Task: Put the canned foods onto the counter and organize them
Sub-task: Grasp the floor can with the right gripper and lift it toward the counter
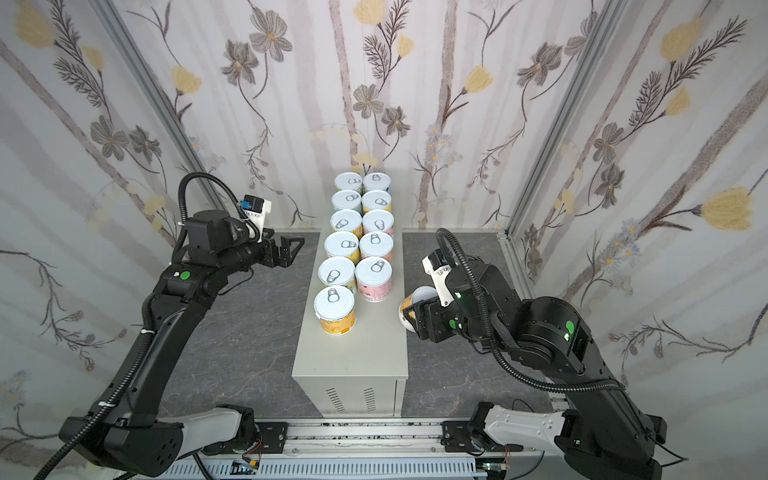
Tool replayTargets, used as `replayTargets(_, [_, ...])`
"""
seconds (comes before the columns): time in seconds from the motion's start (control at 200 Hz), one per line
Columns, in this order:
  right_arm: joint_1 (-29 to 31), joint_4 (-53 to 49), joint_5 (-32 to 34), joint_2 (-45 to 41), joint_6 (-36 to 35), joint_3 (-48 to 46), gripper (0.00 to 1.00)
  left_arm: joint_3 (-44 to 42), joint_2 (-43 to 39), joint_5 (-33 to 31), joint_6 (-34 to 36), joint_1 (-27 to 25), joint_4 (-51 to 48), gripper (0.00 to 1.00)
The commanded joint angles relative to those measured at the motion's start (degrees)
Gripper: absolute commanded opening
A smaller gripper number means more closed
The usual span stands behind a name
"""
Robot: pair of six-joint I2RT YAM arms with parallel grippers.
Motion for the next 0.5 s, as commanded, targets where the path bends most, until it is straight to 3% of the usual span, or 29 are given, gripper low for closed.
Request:
replayTargets(0.0, [3.7,-1.5,3.9,2.2,2.0,3.5,0.38,0.3,0.2,-0.1,0.6,-0.2,0.3,1.0])
replayTargets(0.225, [8.4,-3.5,4.6,6.4,1.2,6.6,0.39,-0.2,-0.6,-1.0,1.0,-0.7,0.1,1.0])
replayTargets(0.5, [10.0,-3.5,4.3,8.3,0.8,6.7,0.52,-1.1,-1.6,-1.6,1.5,-1.1,0.4,1.0])
